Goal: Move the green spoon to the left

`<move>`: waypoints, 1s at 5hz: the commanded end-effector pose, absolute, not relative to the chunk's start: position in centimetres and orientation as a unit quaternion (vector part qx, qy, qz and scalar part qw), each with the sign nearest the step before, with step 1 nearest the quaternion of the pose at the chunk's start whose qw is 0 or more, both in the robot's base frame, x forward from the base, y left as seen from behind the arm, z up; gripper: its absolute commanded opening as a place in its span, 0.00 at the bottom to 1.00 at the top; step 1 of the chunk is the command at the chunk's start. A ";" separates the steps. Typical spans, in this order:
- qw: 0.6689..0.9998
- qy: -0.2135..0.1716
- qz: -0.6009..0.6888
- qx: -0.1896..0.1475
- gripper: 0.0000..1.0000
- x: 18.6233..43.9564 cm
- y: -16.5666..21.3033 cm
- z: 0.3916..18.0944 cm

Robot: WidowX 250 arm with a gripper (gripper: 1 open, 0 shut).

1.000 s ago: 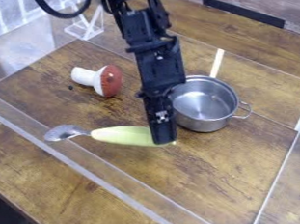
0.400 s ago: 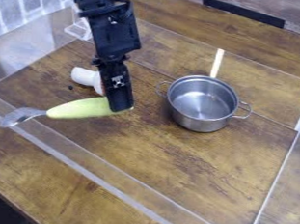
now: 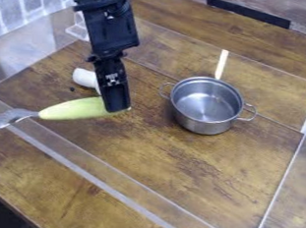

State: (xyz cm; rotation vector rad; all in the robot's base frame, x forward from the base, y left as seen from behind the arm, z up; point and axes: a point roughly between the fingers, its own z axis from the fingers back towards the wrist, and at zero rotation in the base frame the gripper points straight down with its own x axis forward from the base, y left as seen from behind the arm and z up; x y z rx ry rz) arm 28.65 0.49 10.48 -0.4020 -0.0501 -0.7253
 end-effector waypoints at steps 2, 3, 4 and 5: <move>0.925 -0.051 -0.333 -0.178 0.00 28.3 -0.6 12.7; 0.927 -0.047 -0.326 -0.180 0.00 28.2 -0.9 12.2; 0.929 -0.044 -0.319 -0.184 0.00 28.3 -1.2 11.6; 0.930 -0.040 -0.315 -0.187 0.00 28.3 -0.9 11.5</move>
